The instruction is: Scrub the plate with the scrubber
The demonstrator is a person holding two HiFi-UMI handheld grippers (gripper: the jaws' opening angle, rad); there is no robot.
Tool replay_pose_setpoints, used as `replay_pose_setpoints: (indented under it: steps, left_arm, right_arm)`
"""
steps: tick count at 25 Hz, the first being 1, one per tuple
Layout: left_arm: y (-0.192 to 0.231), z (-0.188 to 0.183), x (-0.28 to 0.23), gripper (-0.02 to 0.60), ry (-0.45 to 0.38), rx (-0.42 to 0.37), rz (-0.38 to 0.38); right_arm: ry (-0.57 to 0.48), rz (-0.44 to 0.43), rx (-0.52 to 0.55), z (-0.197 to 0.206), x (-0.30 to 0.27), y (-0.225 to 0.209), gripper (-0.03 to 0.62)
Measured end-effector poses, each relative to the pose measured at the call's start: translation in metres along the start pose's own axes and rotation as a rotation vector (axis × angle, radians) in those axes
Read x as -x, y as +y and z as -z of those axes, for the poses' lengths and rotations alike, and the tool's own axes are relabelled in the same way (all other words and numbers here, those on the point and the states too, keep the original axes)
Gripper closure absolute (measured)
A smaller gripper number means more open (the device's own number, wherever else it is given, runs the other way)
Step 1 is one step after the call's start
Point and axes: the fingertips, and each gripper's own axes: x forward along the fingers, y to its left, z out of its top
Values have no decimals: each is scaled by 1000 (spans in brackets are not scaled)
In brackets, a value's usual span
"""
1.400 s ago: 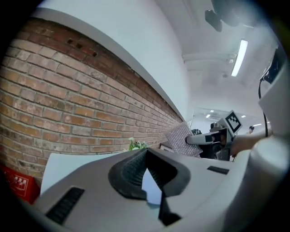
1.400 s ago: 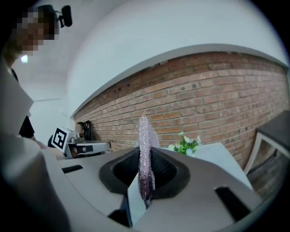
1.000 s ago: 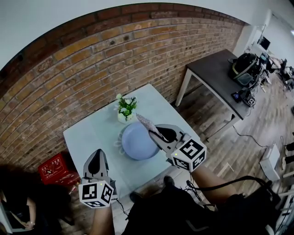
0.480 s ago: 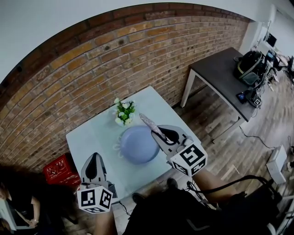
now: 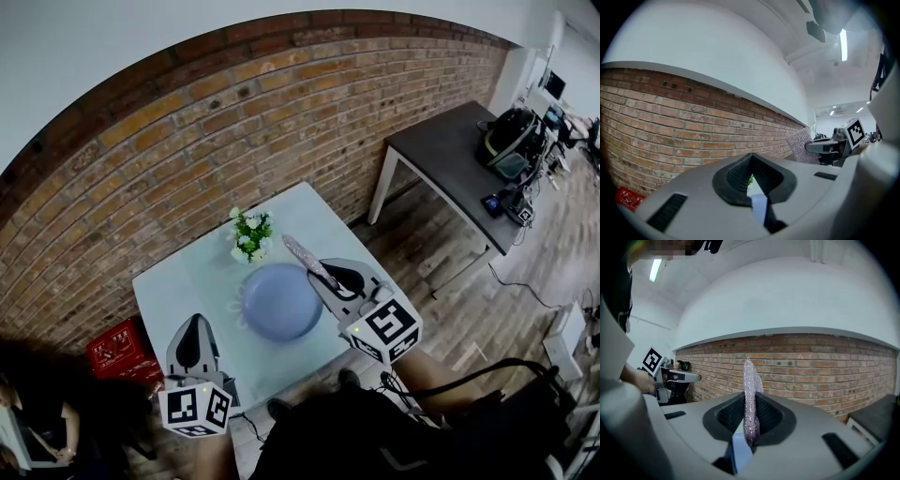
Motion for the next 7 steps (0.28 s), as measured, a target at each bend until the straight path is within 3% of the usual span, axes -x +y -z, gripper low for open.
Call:
replay_pose_setpoints:
  steps: [7]
  left_arm:
    - [-4, -11, -7, 572, -20, -4, 5]
  right_arm:
    - [-11, 5, -7, -3, 2, -1, 528]
